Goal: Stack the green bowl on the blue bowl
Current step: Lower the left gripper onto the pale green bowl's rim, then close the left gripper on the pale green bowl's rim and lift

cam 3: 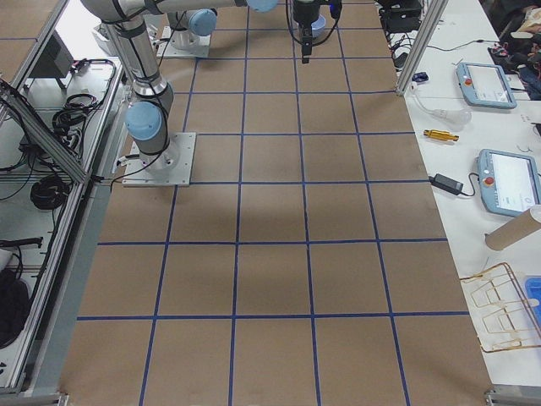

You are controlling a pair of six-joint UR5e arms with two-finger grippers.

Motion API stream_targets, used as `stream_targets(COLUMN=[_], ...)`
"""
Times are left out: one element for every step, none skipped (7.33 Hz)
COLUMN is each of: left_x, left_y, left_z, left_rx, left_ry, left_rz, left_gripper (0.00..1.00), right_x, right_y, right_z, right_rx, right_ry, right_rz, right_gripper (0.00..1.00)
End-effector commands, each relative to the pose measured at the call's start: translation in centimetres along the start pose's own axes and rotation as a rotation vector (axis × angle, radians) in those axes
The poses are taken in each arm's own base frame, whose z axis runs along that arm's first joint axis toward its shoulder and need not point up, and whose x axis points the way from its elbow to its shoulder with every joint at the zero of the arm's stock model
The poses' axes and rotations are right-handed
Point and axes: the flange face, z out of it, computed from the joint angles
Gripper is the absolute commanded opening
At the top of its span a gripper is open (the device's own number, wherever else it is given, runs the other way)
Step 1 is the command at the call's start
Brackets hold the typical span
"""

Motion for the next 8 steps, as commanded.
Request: stream_targets(left_x=[0.0,0.0,0.1,0.0,0.2,-0.2,-0.7,0.0], left_y=[0.0,-0.1,-0.2,-1.3,-2.5,-4.6,-9.1,-13.0], left_z=[-0.5,-1.4,-3.3,-5.8,-8.4,-11.1,-14.4,-16.6], left_rx=[-0.004,-0.009,-0.016,-0.012,0.000,-0.006,-0.004,0.013], left_ry=[-0.005,-0.009,-0.017,-0.017,-0.005,-0.010,-0.002,0.034], left_rz=[0.000,0.002,0.000,0.006,0.005,0.012,0.029,0.027], left_gripper=[0.00,0.00,0.00,0.00,0.00,0.00,0.00,0.00], right_x=[0.0,0.0,0.0,0.0,0.0,0.0,0.0,0.0], right_y=[0.0,0.0,0.0,0.0,0.0,0.0,0.0,0.0], right_z=[0.0,0.0,0.0,0.0,0.0,0.0,0.0,0.0], right_rx=[-0.001,-0.001,0.001,-0.001,0.001,0.001,0.001,-0.001], right_ry=[0.000,0.001,0.001,0.001,0.000,0.001,0.000,0.000], right_rz=[0.000,0.000,0.000,0.000,0.000,0.000,0.002,0.002], right_gripper=[1.00,1.00,1.00,1.00,1.00,1.00,1.00,1.00])
